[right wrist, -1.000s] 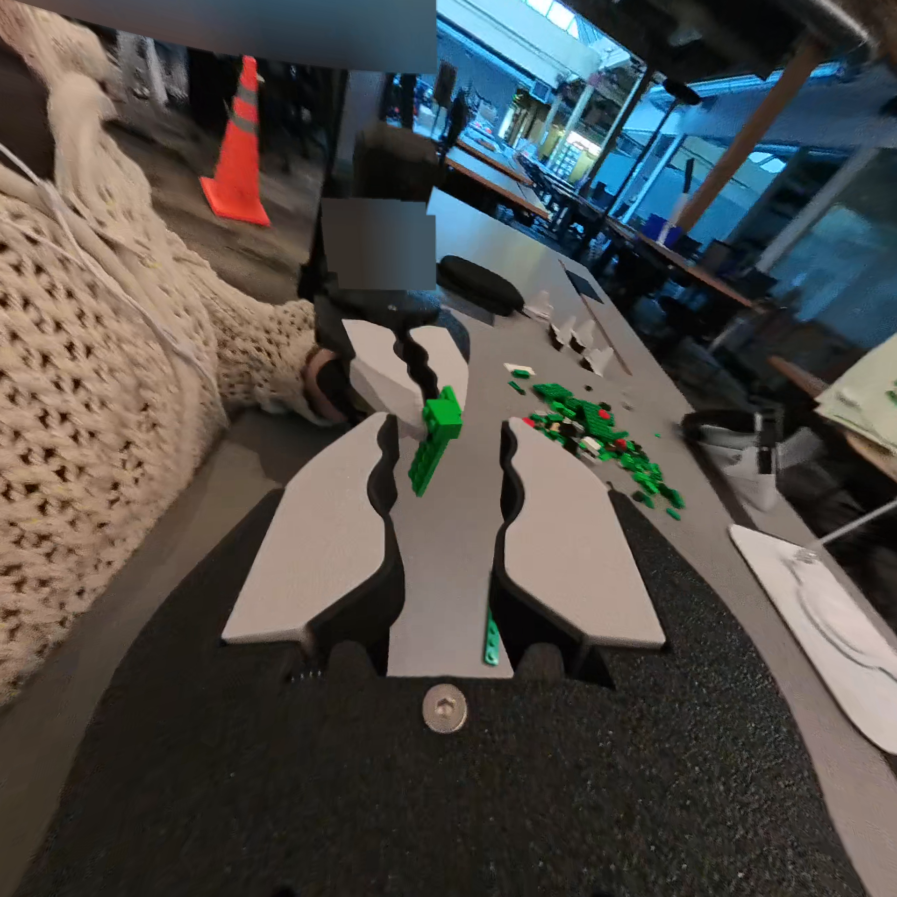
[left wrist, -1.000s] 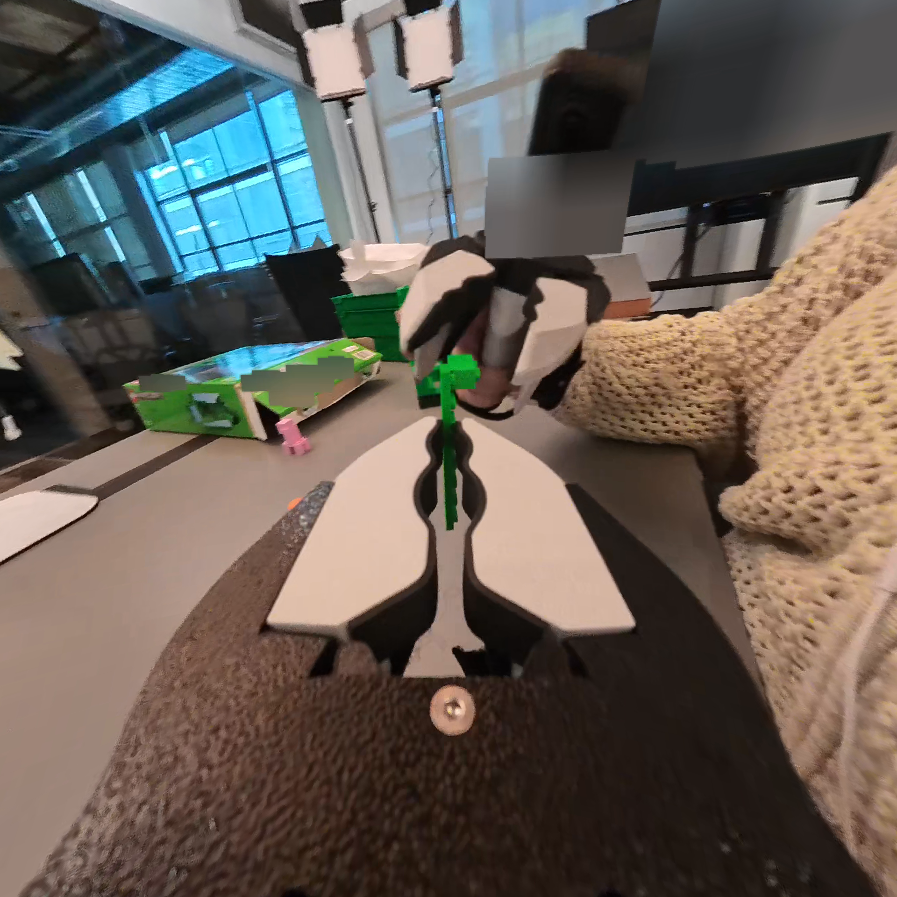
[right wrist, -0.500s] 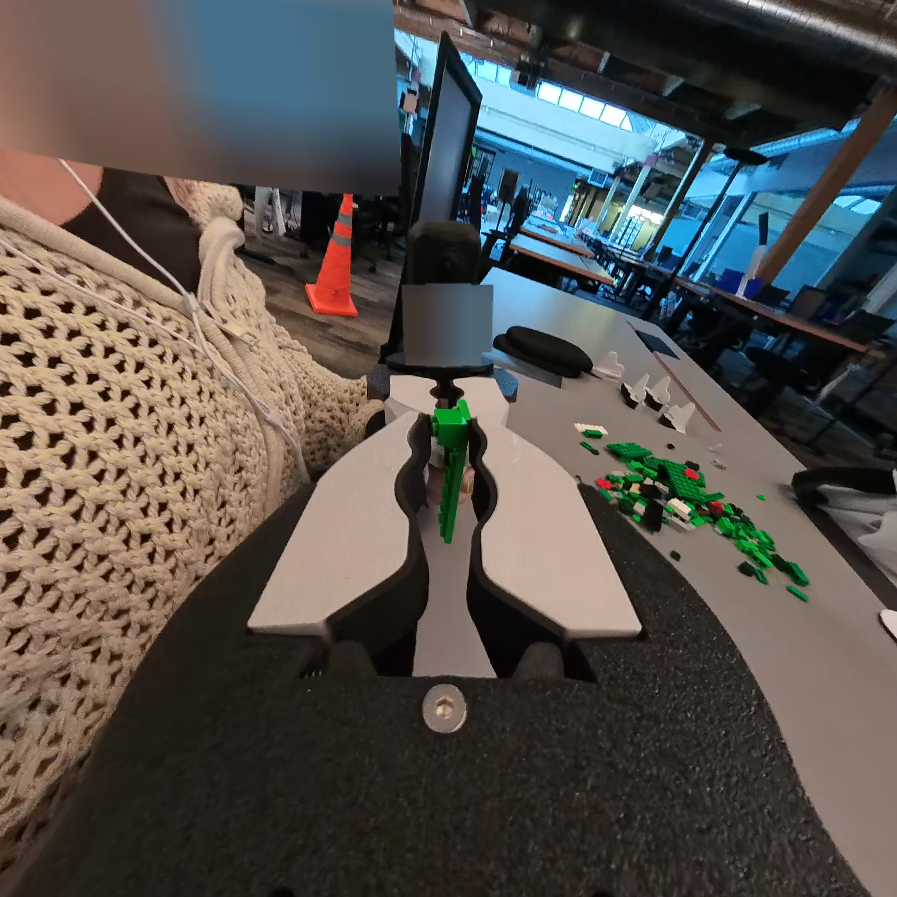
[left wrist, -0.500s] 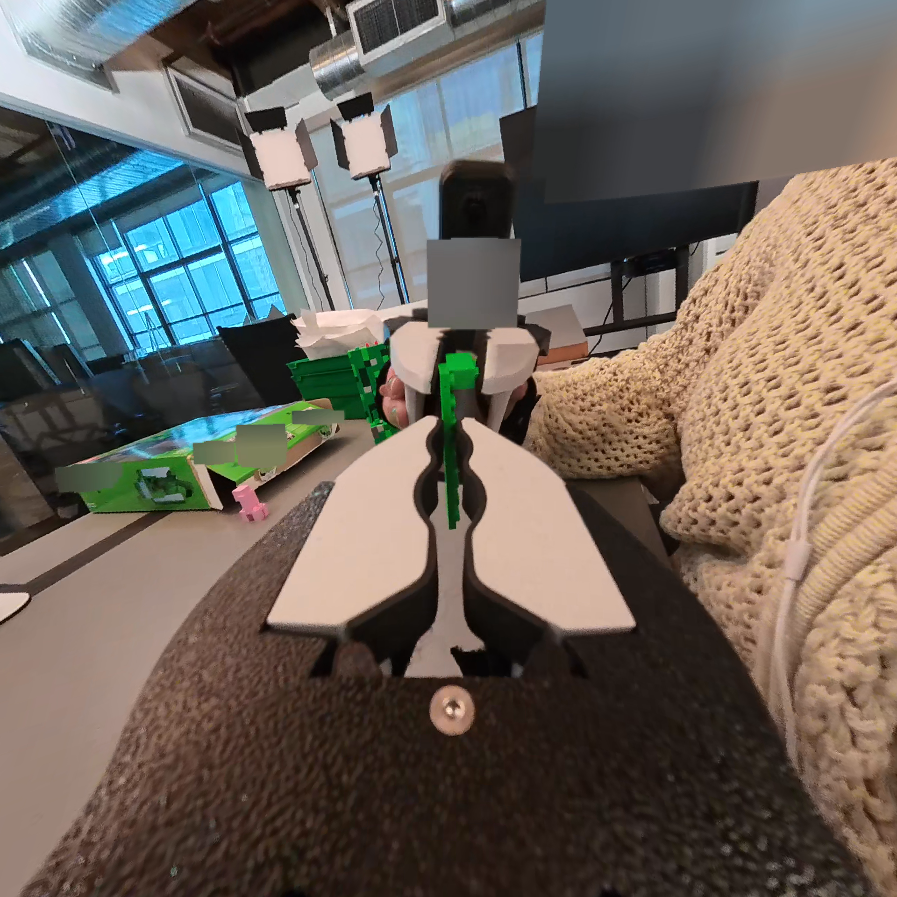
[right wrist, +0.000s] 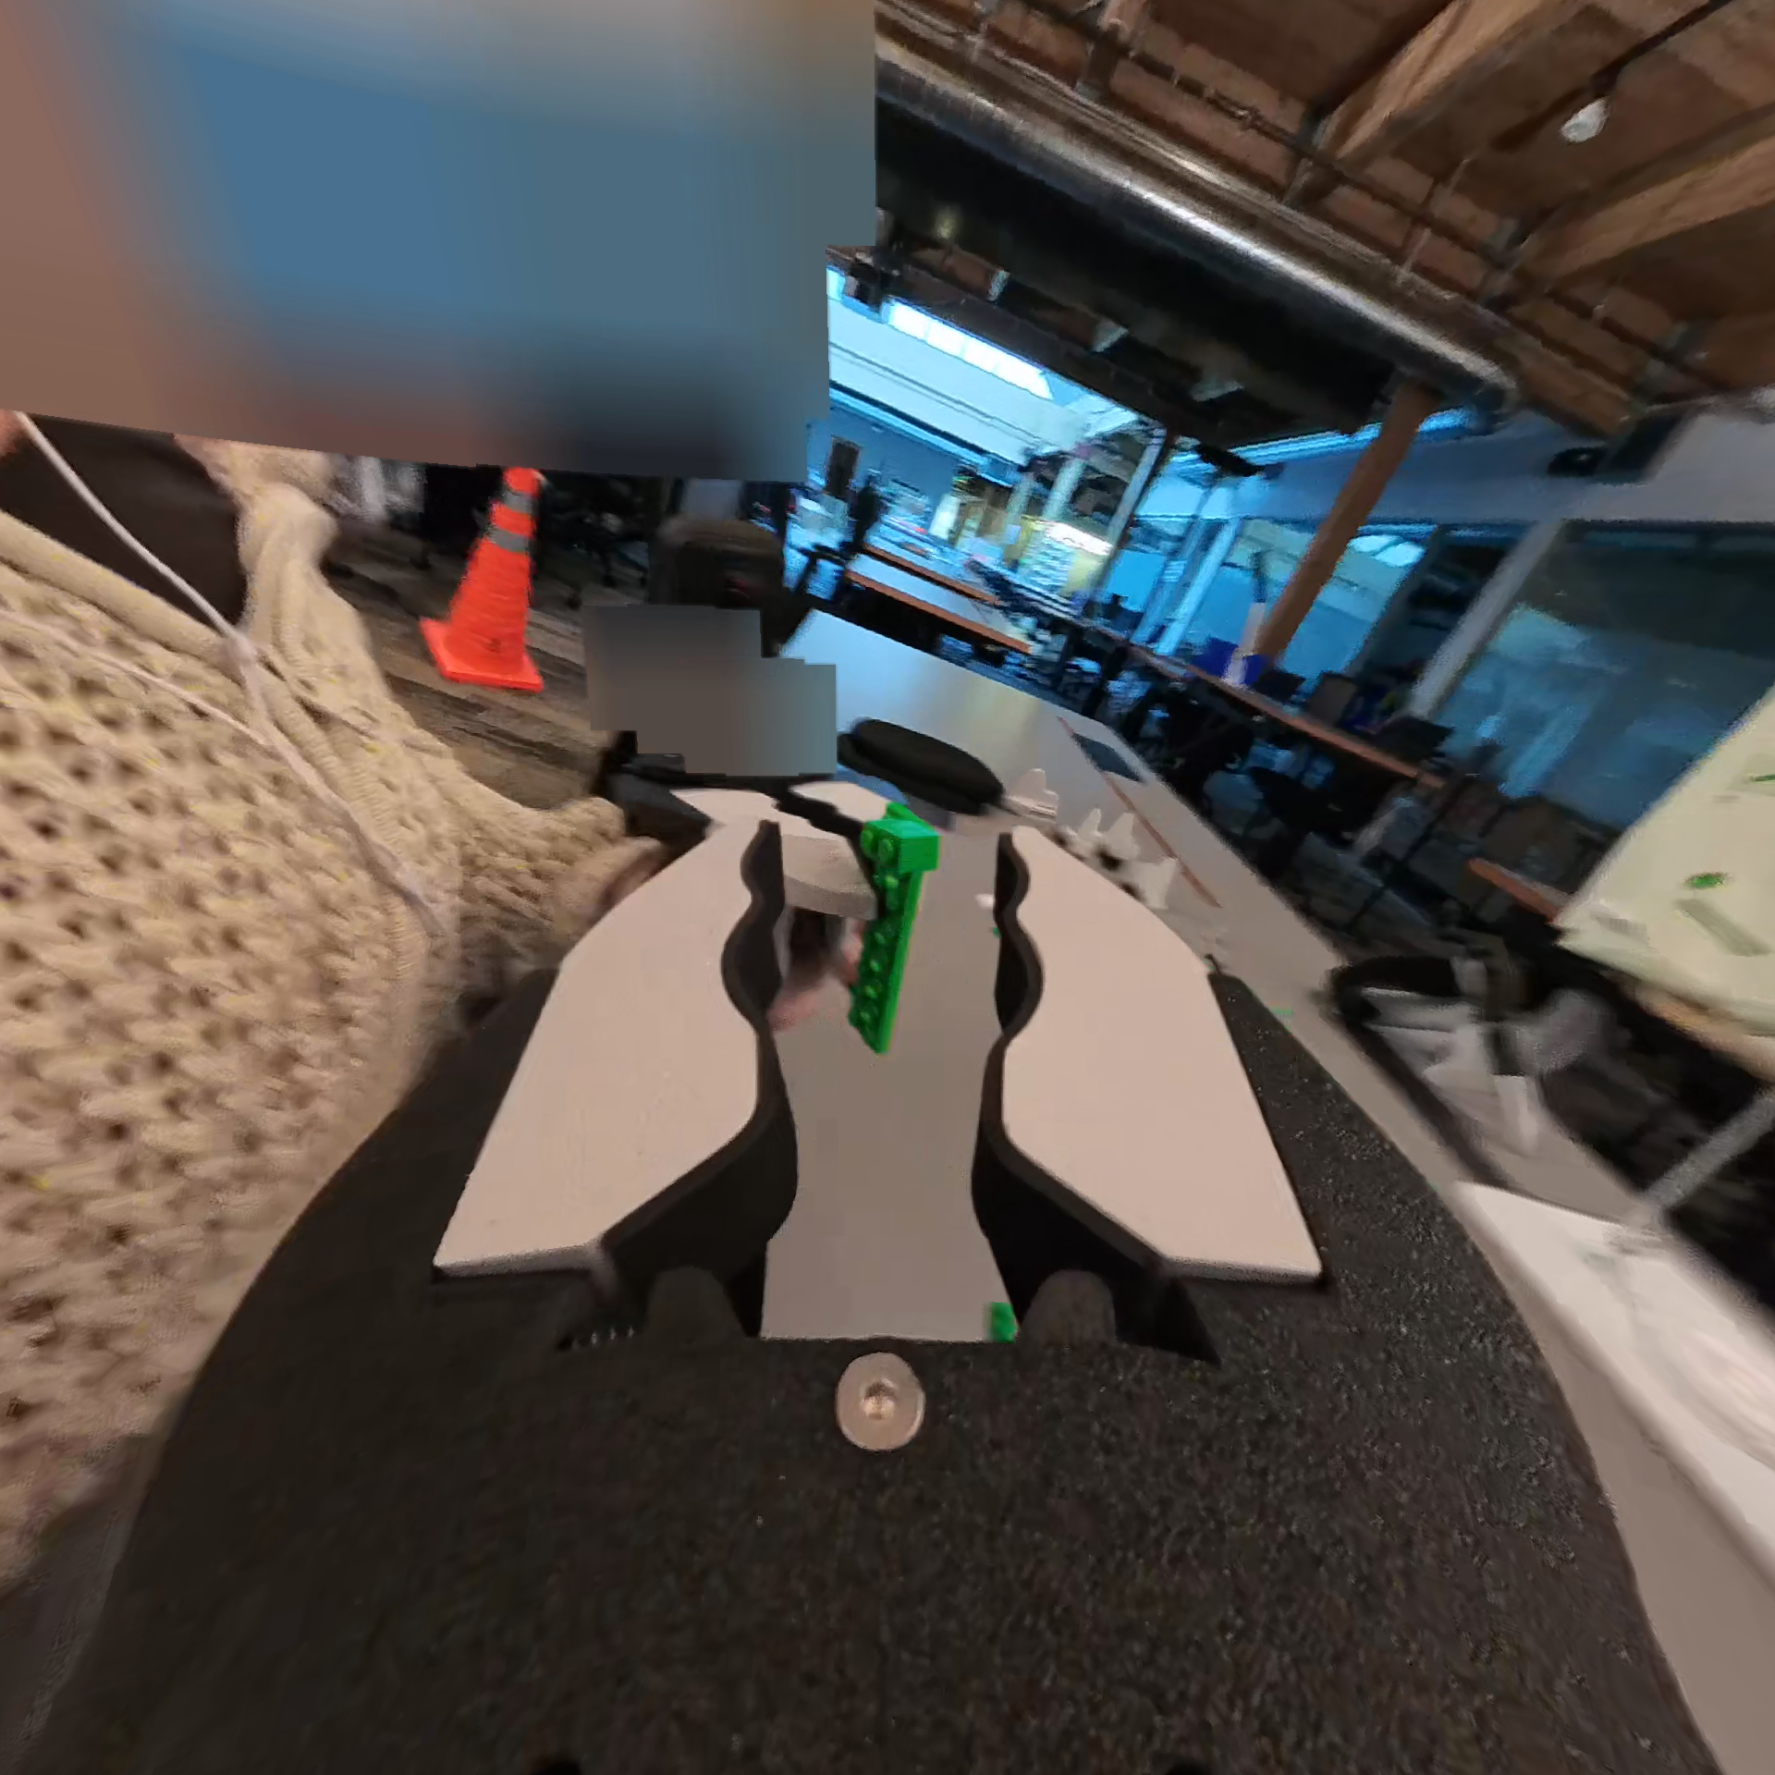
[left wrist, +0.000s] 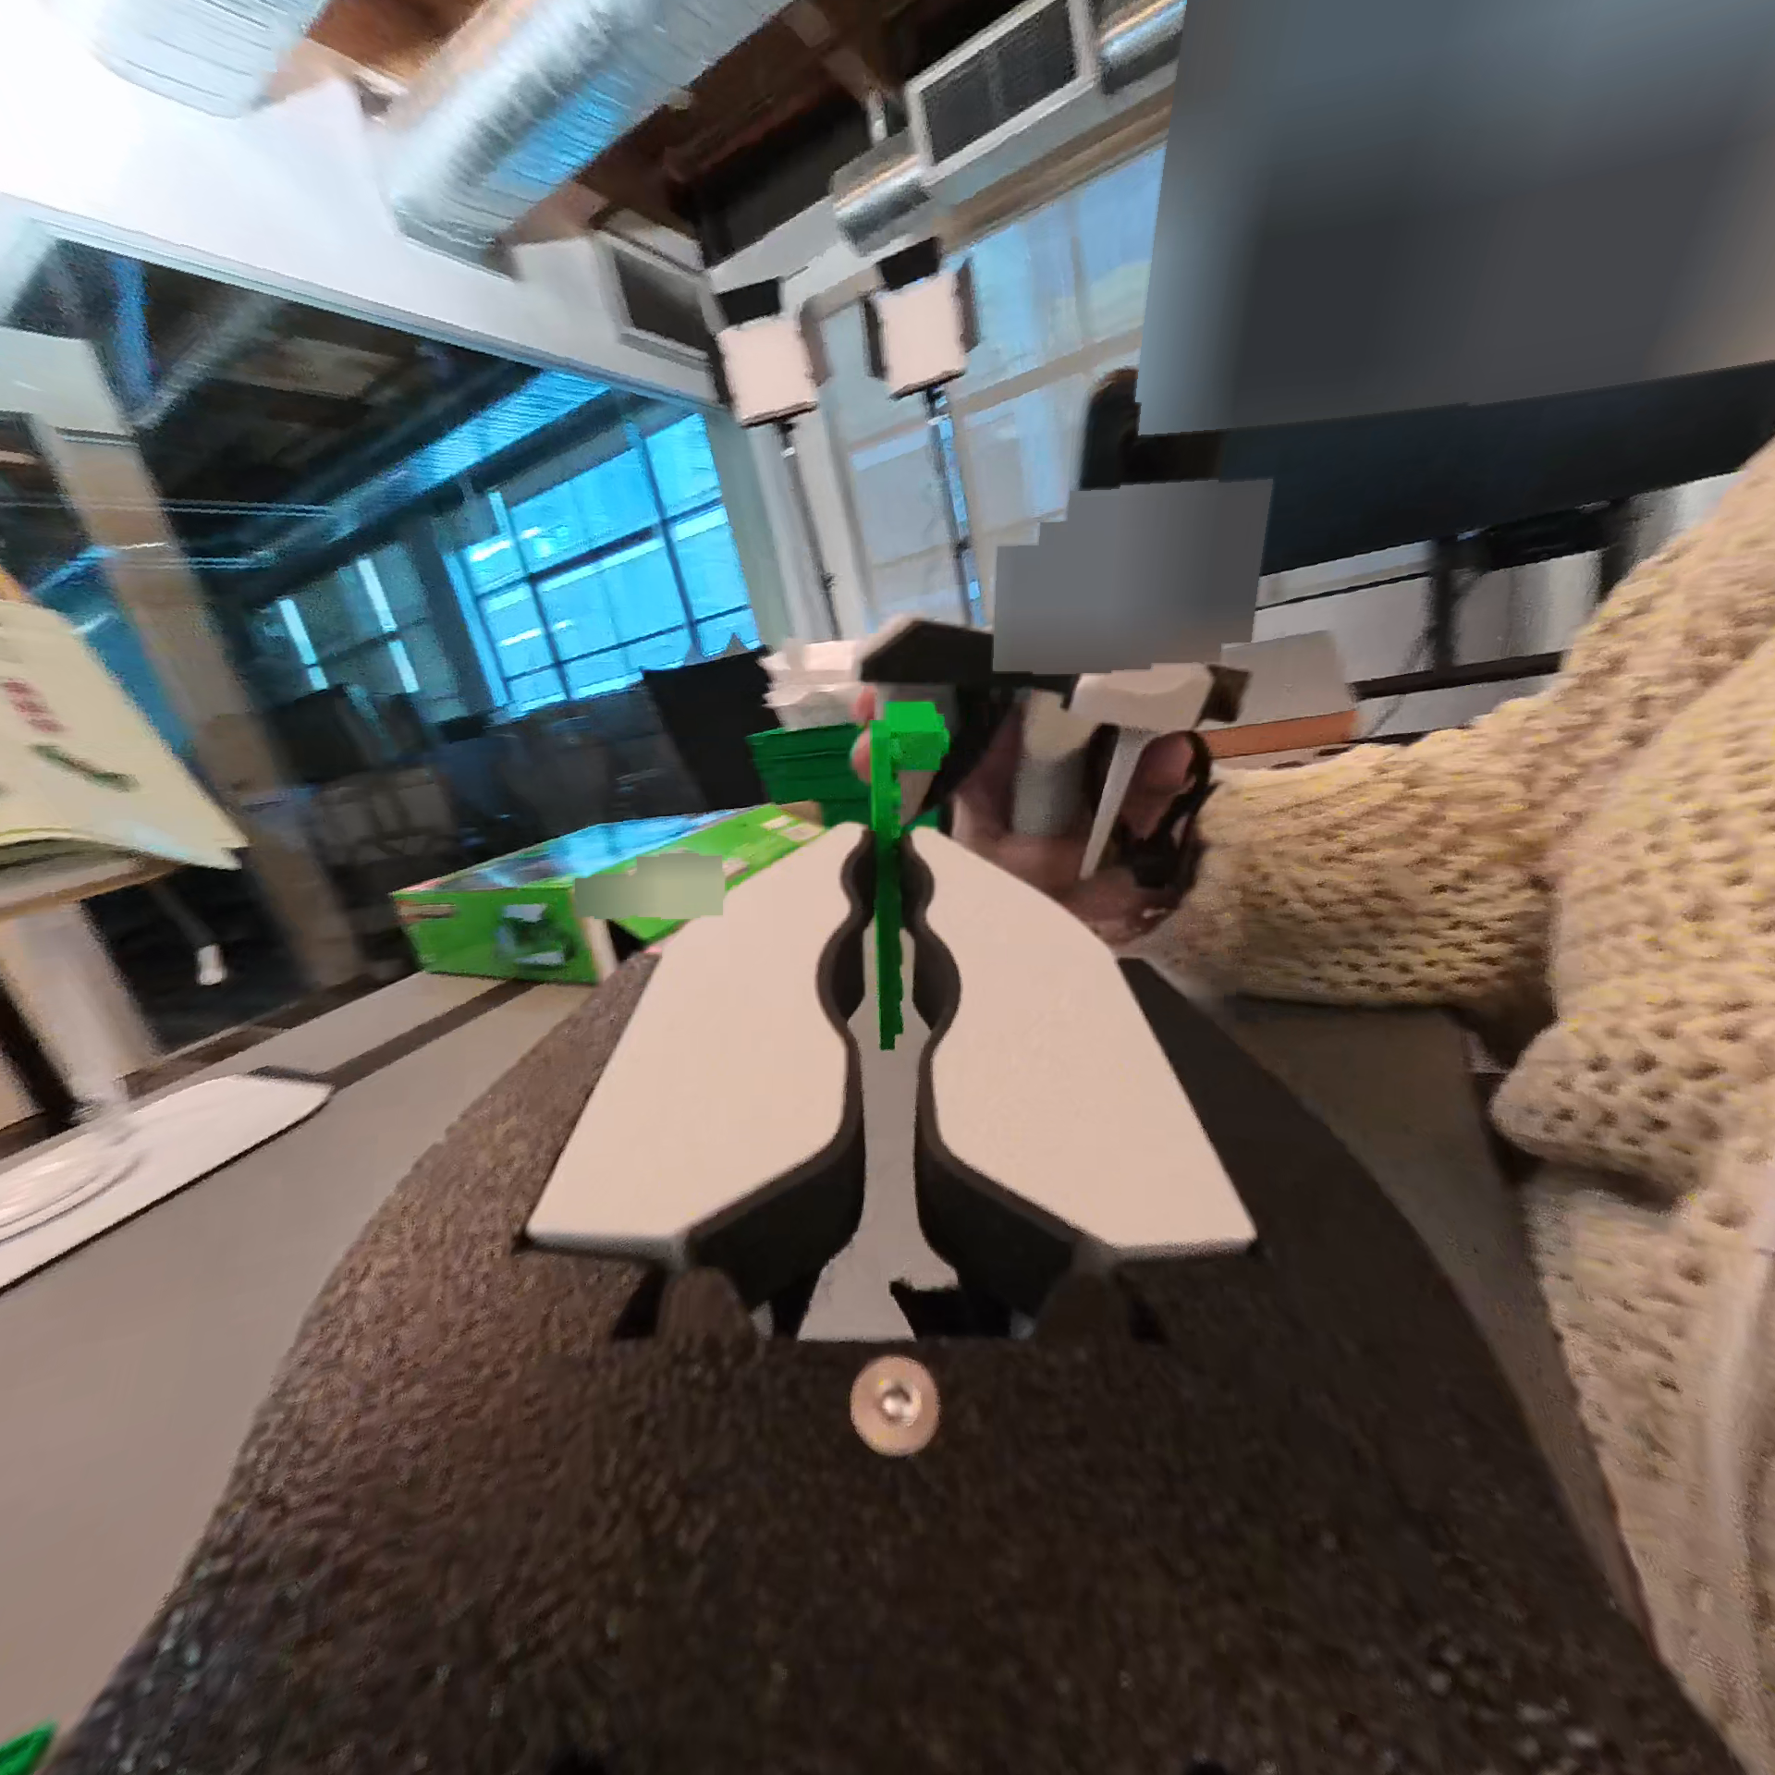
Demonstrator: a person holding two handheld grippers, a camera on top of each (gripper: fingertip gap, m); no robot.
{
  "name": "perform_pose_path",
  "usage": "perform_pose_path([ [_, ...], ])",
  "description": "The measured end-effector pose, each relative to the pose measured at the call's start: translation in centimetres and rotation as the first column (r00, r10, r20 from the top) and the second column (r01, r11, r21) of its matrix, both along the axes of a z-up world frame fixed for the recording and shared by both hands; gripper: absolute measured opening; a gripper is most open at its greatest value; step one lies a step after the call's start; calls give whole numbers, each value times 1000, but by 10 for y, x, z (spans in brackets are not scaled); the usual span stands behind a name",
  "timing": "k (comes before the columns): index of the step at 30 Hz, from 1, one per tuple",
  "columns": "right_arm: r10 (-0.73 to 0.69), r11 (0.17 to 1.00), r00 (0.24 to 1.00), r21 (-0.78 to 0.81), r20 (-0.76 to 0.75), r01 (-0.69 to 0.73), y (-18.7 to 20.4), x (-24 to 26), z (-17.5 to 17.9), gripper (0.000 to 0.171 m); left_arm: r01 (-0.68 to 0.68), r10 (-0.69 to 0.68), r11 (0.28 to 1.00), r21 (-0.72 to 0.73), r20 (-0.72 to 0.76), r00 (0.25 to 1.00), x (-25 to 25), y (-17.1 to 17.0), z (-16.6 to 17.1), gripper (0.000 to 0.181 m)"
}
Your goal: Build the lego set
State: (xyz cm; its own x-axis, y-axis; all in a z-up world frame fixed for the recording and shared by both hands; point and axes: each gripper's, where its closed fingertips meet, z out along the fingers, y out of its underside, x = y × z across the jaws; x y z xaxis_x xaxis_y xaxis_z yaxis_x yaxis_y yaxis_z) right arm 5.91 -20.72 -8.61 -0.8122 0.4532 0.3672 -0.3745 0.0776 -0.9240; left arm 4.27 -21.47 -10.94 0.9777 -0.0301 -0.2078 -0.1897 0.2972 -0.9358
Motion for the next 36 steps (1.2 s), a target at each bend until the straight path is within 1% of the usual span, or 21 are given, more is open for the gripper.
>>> perform_pose_path([
  [1,-69,996,994,48,-80,73,4,-3,0,42,-27,27,1000,-14,2,1000,-3,0,-2,4],
  [2,-142,981,973,105,-182,162,8,-7,0,41,-38,40,998,-48,29,999,-7,3,-6,4],
  [3,-200,948,936,185,-290,260,10,-10,-4,40,-42,48,995,-91,68,997,-10,6,-12,3],
  [5,-252,821,819,334,-516,463,13,-17,-14,37,-22,42,991,-132,152,987,-16,10,-17,3],
  [7,-241,667,683,393,-690,633,16,-25,-22,28,10,28,988,-157,235,972,-20,13,-22,3],
  [8,-224,607,638,406,-737,683,16,-29,-26,26,27,17,986,-163,264,964,-21,14,-24,3],
  [9,-210,576,606,404,-767,711,14,-31,-29,23,44,3,986,-161,282,959,-21,14,-24,4],
  [11,-203,546,563,384,-801,744,12,-34,-31,20,58,-5,983,-175,291,957,-20,16,-26,4],
  [17,-206,501,530,377,-823,779,15,-39,-32,9,65,-11,980,-188,277,961,-17,18,-28,4],
  [19,-205,489,525,378,-826,786,15,-40,-33,9,61,-7,980,-189,277,961,-18,18,-28,4],
  [27,-275,487,535,364,-799,794,14,-42,-31,9,35,12,984,-173,263,965,-20,17,-26,4],
  [31,-271,481,525,359,-807,800,13,-42,-31,8,34,13,985,-171,267,964,-20,17,-26,4],
  [34,-274,528,531,336,-802,780,12,-39,-28,11,37,8,986,-163,270,963,-20,17,-24,4],
  [35,-285,562,552,330,-784,758,12,-38,-26,16,20,26,986,-167,271,962,-23,17,-25,4],
  [36,-299,608,616,352,-729,712,13,-37,-27,19,13,33,987,-161,279,960,-26,16,-24,4],
])
